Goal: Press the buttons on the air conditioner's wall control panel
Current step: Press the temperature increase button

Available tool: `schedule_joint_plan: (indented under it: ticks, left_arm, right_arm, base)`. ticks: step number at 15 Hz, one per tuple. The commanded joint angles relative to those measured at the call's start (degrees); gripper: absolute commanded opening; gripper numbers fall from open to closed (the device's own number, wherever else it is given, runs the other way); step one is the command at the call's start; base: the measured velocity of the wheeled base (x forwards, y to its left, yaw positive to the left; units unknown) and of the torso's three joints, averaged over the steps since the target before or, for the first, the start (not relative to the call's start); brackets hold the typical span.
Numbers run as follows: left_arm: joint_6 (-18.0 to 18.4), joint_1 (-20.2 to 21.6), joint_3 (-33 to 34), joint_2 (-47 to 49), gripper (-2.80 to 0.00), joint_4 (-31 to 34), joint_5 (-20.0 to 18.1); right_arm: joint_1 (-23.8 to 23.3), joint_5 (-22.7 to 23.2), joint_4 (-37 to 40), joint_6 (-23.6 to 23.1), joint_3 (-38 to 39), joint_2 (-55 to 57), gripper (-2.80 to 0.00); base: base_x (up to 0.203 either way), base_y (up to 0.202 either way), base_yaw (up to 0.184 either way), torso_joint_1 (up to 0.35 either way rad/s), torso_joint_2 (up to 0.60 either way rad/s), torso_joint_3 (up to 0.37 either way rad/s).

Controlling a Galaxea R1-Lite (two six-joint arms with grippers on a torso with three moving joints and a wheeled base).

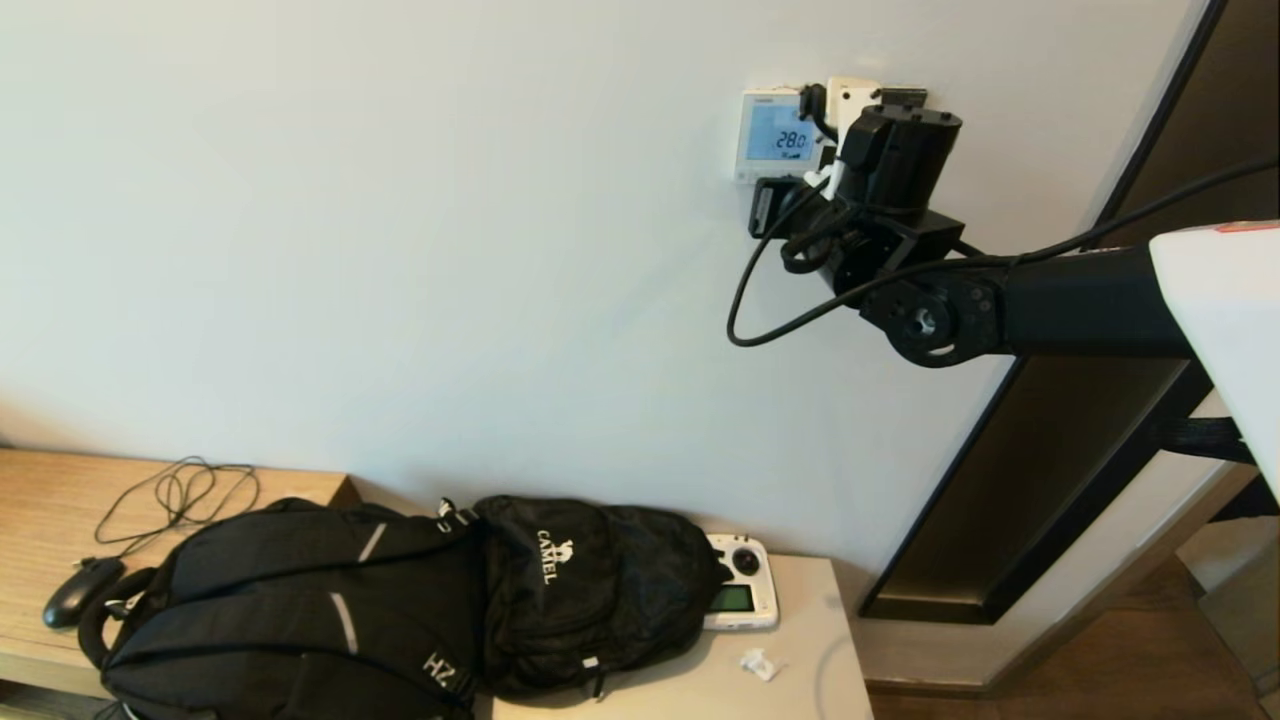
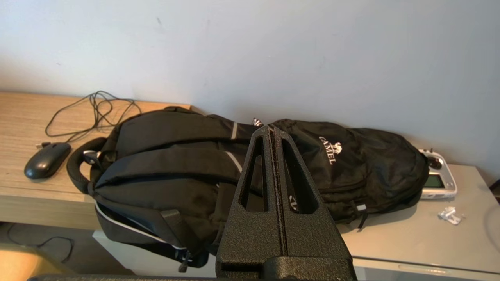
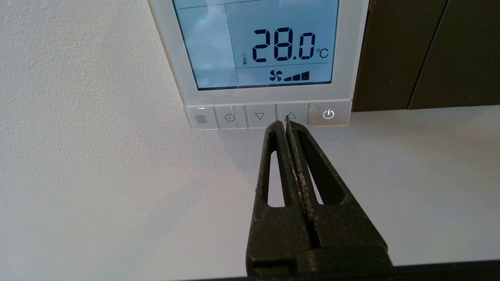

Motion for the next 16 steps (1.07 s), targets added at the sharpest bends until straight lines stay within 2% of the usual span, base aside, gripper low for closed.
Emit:
schedule_joint_plan:
  ticks: [1,16]
  left_arm:
    - [0.0,0.0,0.0,0.0,-2.8,0.0,0.0]
    - [0.0,0.0,0.0,-0.1,-2.8,0.0,0.0]
  right_arm:
    - [0.0,-0.1,-0.2,0.0,-0.1,0.7,-2.8]
    - [-1.3,0.0,0.1,0.0,-2.0,2.6,-2.8]
  base:
    - [0.0,0.0,0.0,0.0,0.0,0.0]
    - [0.0,0.0,0.0,0.0,0.0,0.0]
